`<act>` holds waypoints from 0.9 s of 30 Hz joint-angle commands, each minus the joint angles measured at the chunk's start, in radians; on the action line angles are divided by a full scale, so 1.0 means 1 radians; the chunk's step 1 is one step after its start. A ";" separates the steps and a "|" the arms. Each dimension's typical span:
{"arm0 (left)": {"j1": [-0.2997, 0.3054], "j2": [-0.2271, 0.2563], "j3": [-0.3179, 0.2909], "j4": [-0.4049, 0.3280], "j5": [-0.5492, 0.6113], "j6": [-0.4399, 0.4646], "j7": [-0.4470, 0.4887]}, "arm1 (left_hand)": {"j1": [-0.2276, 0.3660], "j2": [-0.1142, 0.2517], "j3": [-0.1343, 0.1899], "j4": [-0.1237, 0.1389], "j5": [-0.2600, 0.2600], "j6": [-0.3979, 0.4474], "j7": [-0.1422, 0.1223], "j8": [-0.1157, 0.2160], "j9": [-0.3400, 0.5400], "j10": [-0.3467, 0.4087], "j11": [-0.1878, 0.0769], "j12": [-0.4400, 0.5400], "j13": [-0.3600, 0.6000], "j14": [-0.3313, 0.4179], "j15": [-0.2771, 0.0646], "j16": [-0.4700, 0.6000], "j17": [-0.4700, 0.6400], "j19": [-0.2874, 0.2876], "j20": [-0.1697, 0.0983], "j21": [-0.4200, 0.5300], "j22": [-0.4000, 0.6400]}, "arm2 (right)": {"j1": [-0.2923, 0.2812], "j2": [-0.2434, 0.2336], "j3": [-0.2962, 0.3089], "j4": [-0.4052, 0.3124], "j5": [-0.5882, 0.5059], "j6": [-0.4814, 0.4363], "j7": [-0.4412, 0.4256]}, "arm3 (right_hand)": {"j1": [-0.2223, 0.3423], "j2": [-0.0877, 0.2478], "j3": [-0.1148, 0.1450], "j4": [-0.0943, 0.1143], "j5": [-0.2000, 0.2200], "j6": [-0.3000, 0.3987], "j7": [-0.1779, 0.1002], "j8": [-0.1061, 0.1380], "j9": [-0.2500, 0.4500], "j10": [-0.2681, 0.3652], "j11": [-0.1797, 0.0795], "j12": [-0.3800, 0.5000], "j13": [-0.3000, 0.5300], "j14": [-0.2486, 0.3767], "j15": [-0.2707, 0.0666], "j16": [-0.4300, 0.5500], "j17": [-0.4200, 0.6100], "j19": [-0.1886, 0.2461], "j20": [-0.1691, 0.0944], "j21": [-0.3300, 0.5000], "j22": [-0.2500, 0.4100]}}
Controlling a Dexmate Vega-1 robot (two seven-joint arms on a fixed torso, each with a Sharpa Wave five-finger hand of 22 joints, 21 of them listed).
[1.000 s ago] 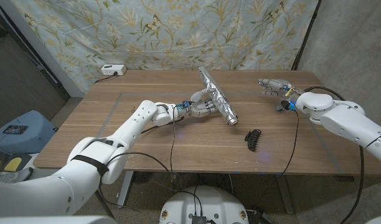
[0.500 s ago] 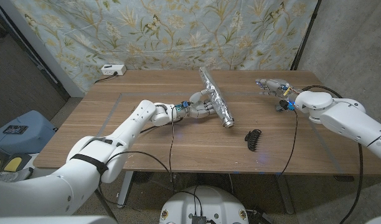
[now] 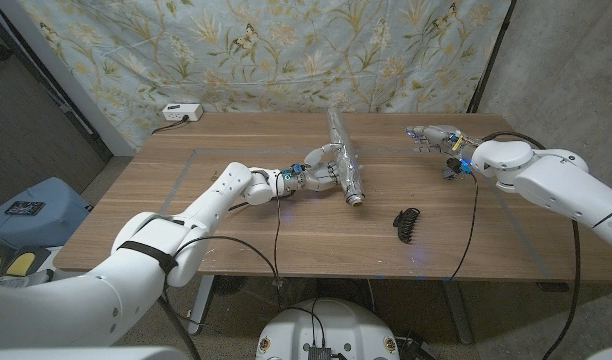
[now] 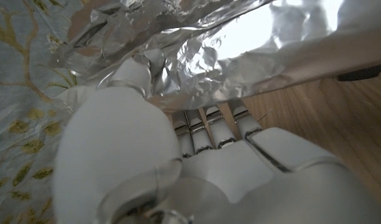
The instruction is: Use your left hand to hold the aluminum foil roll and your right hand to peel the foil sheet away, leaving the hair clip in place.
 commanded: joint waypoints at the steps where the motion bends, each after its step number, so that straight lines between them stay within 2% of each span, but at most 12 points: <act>1: -0.029 -0.018 -0.003 0.069 0.041 -0.015 -0.059 | -0.047 0.049 0.012 0.063 -0.009 0.029 0.032 0.088 0.002 0.030 0.032 0.002 0.166 -0.007 0.003 0.002 0.003 -0.002 0.001 -0.002 0.002 | 0.020 -0.021 -0.007 -0.031 0.008 -0.048 0.012 | 0.003 0.003 0.006 -0.003 0.001 0.001 0.006 -0.003 0.002 0.000 0.006 -0.001 -0.001 0.002 0.009 0.005 0.003 0.004 -0.004 0.003 0.002; 14: -0.041 -0.024 -0.005 0.075 0.077 -0.015 -0.066 | -0.050 0.053 0.009 0.056 -0.021 0.028 0.033 0.077 -0.005 0.020 0.030 -0.001 0.169 -0.012 0.005 0.000 0.005 -0.006 0.003 -0.001 0.002 | -0.015 -0.059 0.030 -0.094 0.049 -0.073 0.008 | 0.006 -0.004 0.007 -0.011 0.000 0.005 0.023 -0.003 0.001 0.006 0.019 0.001 -0.001 0.009 0.027 0.006 0.001 0.013 0.014 0.006 0.002; 27: -0.038 -0.019 0.001 0.066 0.098 -0.018 -0.100 | -0.075 0.042 -0.020 0.056 -0.055 -0.034 0.050 0.033 -0.019 -0.037 0.053 -0.020 0.173 -0.052 0.028 -0.004 0.019 -0.034 0.022 -0.008 0.003 | -0.022 -0.073 0.038 -0.127 0.067 -0.074 0.012 | 0.009 -0.005 0.009 -0.015 0.000 0.008 0.032 -0.003 0.001 0.010 0.027 0.001 -0.001 0.013 0.036 0.005 0.000 0.017 0.021 0.005 0.002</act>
